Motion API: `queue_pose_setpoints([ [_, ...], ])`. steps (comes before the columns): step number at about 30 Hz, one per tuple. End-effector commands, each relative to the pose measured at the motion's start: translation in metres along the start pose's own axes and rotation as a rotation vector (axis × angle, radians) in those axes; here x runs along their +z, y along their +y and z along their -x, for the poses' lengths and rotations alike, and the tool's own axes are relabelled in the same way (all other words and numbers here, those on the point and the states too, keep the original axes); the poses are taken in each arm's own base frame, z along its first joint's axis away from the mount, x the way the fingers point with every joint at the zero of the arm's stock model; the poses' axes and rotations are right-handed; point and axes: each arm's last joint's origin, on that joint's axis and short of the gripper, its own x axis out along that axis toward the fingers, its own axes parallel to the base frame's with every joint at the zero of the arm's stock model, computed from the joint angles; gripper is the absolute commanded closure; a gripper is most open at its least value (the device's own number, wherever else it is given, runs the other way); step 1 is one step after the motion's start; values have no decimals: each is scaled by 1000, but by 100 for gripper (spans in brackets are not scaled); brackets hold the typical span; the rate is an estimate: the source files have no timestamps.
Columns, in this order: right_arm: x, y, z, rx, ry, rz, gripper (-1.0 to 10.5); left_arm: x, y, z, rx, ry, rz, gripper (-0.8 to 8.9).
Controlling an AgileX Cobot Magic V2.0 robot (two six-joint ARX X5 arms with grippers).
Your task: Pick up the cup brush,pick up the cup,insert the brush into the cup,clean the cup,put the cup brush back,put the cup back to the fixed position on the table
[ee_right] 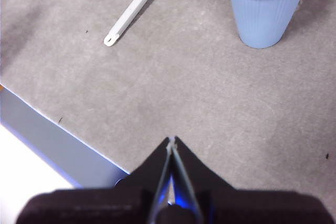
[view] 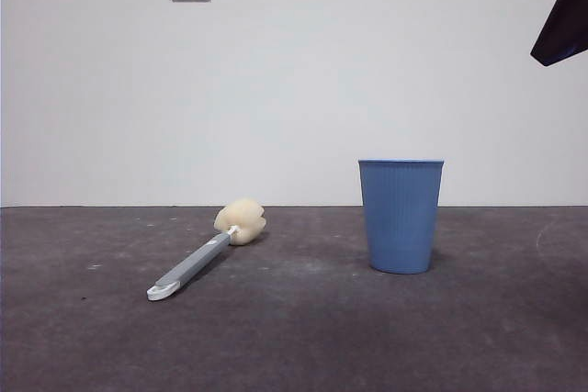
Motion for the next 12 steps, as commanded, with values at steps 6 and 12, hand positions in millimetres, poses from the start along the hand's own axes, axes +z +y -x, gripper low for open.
queue_pose_setpoints([
  [6,1,0,1,0,-8,-7,945,-4,1,-1,0,11,4,817],
  [12,1,0,1,0,-8,-7,945,-4,1,-1,1,11,4,817],
])
